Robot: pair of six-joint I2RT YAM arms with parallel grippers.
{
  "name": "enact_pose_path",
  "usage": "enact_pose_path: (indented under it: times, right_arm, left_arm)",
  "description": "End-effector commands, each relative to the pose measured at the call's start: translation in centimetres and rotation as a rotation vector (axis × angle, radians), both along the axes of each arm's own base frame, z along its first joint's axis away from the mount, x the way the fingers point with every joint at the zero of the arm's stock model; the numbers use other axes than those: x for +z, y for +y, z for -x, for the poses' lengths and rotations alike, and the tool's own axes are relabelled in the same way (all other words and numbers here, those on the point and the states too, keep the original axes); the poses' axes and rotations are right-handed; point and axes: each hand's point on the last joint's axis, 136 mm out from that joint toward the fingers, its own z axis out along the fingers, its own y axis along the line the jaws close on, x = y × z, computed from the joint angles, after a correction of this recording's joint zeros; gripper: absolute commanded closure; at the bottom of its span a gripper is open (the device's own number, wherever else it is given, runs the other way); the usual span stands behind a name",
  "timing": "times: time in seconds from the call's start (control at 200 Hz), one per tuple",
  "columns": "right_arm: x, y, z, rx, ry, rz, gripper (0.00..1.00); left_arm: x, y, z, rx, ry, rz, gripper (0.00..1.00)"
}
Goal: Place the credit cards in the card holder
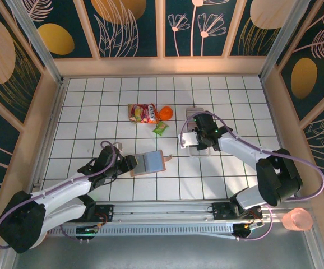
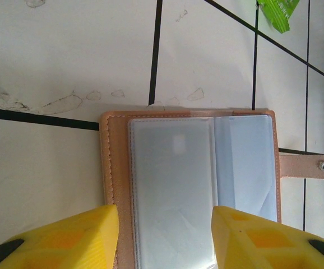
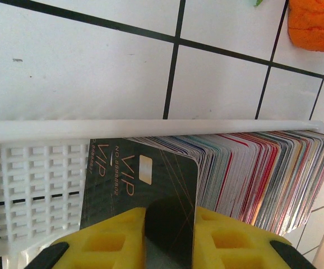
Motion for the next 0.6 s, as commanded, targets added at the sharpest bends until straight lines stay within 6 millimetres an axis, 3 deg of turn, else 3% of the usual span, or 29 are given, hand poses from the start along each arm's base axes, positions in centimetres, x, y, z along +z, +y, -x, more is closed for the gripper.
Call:
enact_pose_path:
  times: [0.0, 0.185, 0.596]
  right_arm:
    - [1.5, 0.2, -1.0, -0.006, -0.080, -0.015, 0.77]
    - [2.1, 0.2, -1.0, -0.006, -0.090, -0.020, 0.78]
    - [2.7, 0.0, -0.3, -0.007, -0.100, -0.035, 0.90]
  left_arm:
    - [-0.2, 0.1, 0.4, -0.003, 0.015, 0.000, 0.54]
    - [-0.3, 0.0, 0.4, -0.005, 0.016, -0.004, 0.54]
    - [-0.1, 0.0, 0.3, -0.005, 0.014, -0.003, 0.55]
